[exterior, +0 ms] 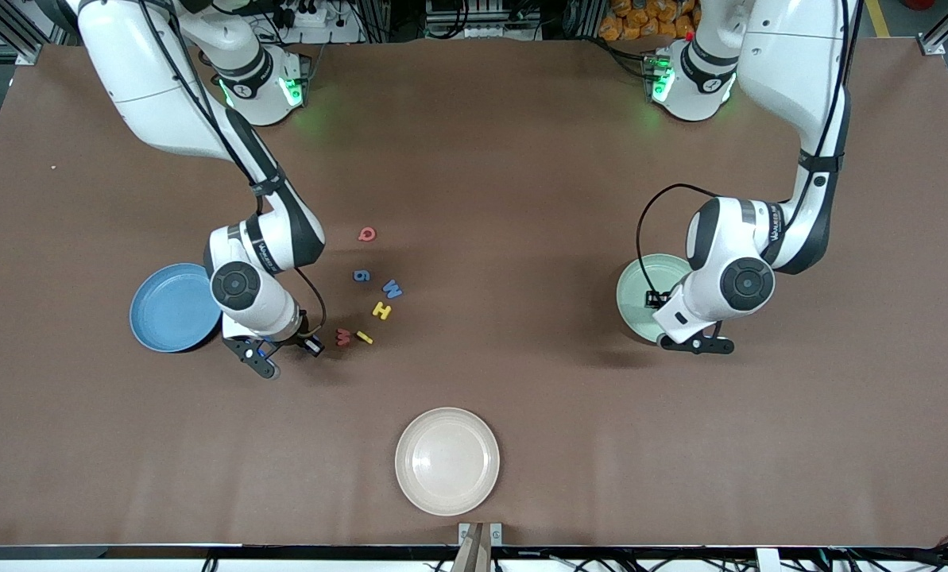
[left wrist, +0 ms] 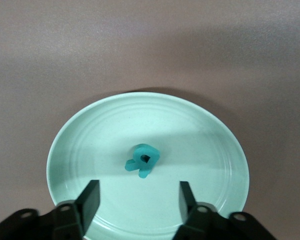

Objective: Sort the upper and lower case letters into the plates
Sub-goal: 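Carry the teal R with the left gripper over the green plate, then release the R in the green plate while the right gripper drops the E, then move the left gripper over the blue M among the letters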

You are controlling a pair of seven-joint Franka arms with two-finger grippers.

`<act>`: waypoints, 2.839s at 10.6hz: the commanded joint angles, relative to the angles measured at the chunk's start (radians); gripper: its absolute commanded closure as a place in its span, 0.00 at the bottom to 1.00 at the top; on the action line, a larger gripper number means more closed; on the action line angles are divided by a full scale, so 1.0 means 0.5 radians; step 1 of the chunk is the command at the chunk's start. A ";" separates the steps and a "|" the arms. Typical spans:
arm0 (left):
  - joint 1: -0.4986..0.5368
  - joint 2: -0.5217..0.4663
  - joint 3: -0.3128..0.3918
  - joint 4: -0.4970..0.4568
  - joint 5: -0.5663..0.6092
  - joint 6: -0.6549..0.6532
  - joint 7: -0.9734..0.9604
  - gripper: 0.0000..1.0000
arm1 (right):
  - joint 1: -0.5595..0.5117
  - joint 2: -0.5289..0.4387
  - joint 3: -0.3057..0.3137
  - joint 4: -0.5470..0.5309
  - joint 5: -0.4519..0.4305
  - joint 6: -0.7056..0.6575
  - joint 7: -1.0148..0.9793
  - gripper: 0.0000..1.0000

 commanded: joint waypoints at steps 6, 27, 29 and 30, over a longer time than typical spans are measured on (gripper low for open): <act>-0.241 -0.027 -0.194 0.541 -0.005 -0.233 -0.644 0.00 | -0.396 -0.410 -0.001 -0.024 -0.098 -0.635 -0.541 1.00; -1.140 1.062 -0.222 1.211 0.109 1.527 -0.426 0.00 | -0.905 -0.408 0.008 0.677 0.077 -1.368 -0.818 0.00; -1.140 1.212 -0.210 1.314 0.109 1.601 -0.426 0.00 | -0.881 -0.426 0.014 0.700 0.059 -1.385 -0.909 0.00; -1.140 1.292 -0.185 1.370 0.109 1.647 -0.420 0.00 | -0.838 -0.429 0.020 0.703 0.013 -1.394 -0.959 0.00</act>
